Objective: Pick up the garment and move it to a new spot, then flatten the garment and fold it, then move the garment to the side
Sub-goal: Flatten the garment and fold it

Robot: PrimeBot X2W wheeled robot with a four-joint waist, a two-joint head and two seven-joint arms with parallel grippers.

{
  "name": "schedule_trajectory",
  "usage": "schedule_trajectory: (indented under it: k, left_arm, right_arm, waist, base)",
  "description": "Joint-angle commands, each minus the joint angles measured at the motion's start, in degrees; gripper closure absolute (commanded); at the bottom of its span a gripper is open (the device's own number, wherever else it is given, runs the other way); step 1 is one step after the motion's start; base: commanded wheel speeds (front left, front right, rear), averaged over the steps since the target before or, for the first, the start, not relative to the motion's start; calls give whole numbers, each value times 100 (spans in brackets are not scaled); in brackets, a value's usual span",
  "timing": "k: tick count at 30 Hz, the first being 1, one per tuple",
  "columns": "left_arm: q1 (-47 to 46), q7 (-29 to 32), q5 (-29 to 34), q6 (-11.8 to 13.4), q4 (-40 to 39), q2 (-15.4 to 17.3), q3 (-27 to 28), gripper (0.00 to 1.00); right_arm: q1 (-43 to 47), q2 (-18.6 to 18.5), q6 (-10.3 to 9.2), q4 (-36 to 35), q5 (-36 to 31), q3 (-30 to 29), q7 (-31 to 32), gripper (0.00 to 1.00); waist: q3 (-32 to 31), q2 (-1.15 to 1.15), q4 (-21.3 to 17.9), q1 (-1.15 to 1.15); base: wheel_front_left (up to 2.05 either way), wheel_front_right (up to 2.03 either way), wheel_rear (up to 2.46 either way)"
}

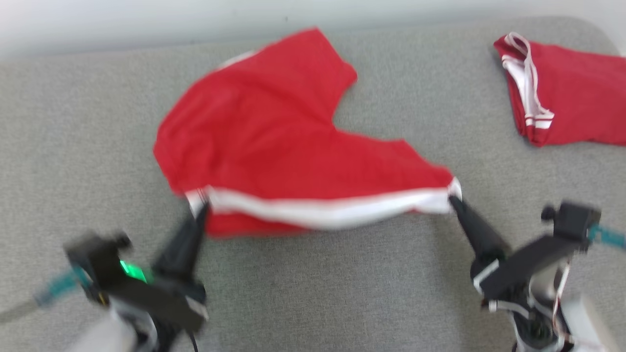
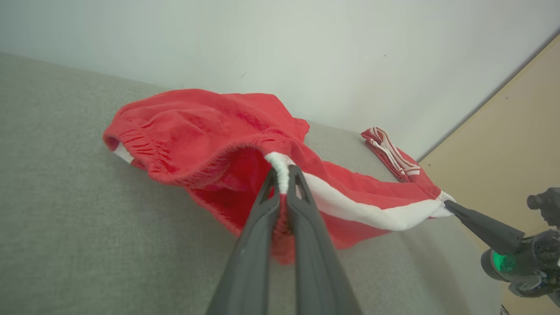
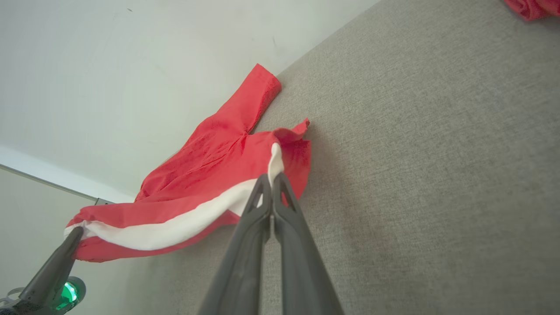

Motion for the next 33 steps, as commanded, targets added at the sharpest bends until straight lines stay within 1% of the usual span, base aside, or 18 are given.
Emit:
schedule_trajectory:
  k: [1,5,8,13,17,20,24,30,33]
  left_arm:
    - [155,-15,117,-53,-9,-35,-14,100]
    - [802,-15,386,-149,153,-269,58,100]
    - [1231,-16,499,-248,295,-498,249,100]
    - [1865,-16,794,-404,502,-711,612,100]
    - [2240,-16,1033,-500,577,-762,782,100]
    - [2430,-16,1187,-544,603,-761,869,100]
    - [2562,-16,1397,-590,571,-722,851,100]
    - [2632,-16,1584,-585,492,-755,748,100]
    - [2588,-16,1625,-587,344,-865,786,100]
  right_arm:
    - [124,68,-14,-54,-10,-24,11,100]
    - [782,236,-14,-191,-16,-296,109,100]
    - [1251,326,-14,-289,-23,-369,243,100]
    - [1908,492,-14,-481,77,-455,388,100]
    - [2389,534,-14,-667,82,-457,554,100]
    - [2739,667,-14,-831,125,-488,640,100]
    - [3160,844,-14,-1079,150,-511,759,100]
    - [3150,990,-14,-1216,76,-688,716,100]
    - [2988,1013,-14,-1256,40,-861,702,100]
  waist:
    - [-149,1,13,2]
    - [-354,1,61,2]
    - [-506,1,86,2]
    - [-715,1,95,2]
    - [-853,1,141,2]
    - [-930,1,200,2]
    - [-998,1,297,2]
    - [-1023,1,338,2]
    - [-1012,1,403,2]
  base:
    - [0,0,0]
    - [0,0,0]
    - [0,0,0]
    - [0,0,0]
    - [0,0,0]
    - [0,0,0]
    - [0,0,0]
    - [0,0,0]
    - [0,0,0]
